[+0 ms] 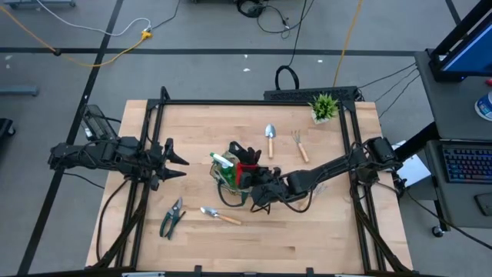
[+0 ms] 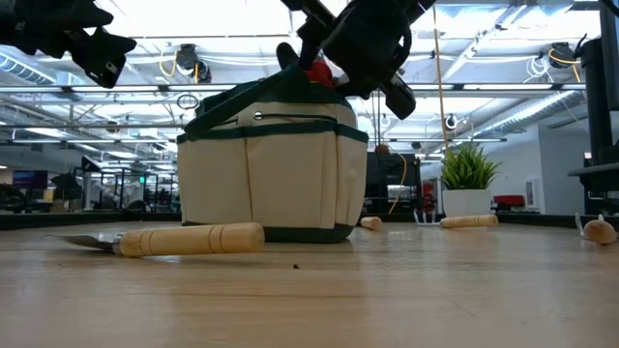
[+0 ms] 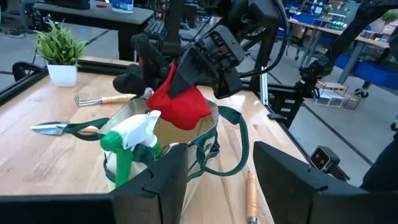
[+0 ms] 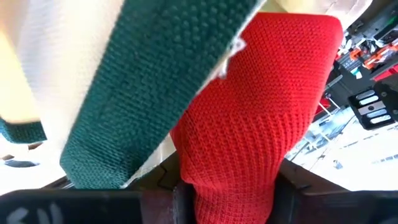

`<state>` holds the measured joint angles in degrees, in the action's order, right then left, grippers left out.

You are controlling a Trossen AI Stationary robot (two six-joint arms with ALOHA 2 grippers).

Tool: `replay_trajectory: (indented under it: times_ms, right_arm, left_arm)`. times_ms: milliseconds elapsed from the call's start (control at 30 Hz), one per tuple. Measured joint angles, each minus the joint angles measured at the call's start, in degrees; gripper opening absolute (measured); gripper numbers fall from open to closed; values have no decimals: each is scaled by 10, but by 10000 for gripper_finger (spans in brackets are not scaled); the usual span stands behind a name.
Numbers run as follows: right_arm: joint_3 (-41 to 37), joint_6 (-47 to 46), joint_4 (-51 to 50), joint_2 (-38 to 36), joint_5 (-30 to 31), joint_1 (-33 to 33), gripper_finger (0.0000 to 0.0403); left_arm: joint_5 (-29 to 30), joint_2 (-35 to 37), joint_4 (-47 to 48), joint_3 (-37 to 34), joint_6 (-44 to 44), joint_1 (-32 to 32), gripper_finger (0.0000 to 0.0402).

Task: Pick & Place Garden tools in Gardening bag
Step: Put the red gloves into the gardening bag

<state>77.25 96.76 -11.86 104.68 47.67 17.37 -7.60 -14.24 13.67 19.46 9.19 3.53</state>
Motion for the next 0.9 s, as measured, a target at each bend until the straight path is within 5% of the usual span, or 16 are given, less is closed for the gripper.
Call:
replay_trajectory:
  times_ms: [900]
  right_arm:
    - [0, -41, 2, -17, -15, 0, 213]
  left_arm:
    - [0, 0, 1, 0, -5, 0, 186]
